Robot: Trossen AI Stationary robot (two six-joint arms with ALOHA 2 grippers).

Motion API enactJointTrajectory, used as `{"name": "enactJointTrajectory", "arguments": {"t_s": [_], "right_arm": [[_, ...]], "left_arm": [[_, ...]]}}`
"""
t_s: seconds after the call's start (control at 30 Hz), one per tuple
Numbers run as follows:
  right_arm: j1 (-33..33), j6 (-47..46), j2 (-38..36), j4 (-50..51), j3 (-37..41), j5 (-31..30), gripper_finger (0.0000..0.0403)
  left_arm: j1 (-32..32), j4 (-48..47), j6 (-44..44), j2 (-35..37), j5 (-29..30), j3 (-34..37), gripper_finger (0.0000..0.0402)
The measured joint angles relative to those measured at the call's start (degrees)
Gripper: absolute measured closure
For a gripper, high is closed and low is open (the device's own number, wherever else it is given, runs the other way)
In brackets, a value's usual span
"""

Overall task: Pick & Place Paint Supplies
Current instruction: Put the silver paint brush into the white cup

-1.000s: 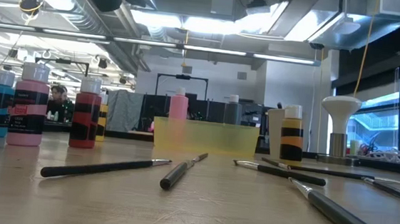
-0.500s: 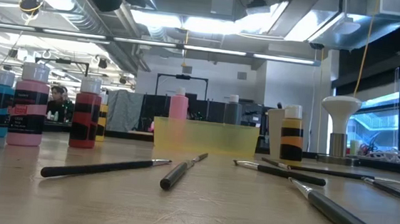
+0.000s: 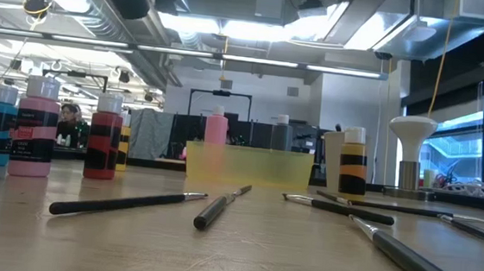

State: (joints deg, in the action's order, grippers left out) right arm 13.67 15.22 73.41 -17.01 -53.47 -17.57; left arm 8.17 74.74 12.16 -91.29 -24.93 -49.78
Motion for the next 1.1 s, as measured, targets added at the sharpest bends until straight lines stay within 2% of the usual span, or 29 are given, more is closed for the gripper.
{"name": "enactJointTrajectory", "arguments": {"t_s": [0.33, 0.57, 0.87, 1.1], "right_arm": [[3.9, -5.3, -8.9, 14.2, 0.0, -12.2, 0.0380], [6.1, -12.1, -20.4, 27.8, 0.0, -21.8, 0.0381], [6.7, -19.0, -37.6, 44.9, 0.0, -23.1, 0.0381], [6.6, -29.1, -48.2, 60.8, 0.2, -28.9, 0.0381]], "left_arm": [[7.3, 0.0, 6.8, 0.0, -9.8, 0.0, 0.0239], [9.4, -1.2, 8.1, 0.0, -13.5, 0.0, 0.0256], [9.4, -3.0, 5.7, 0.0, -13.6, 0.0, 0.0265], [9.4, -4.1, 5.6, 0.0, -13.7, 0.0, 0.0265]]}}
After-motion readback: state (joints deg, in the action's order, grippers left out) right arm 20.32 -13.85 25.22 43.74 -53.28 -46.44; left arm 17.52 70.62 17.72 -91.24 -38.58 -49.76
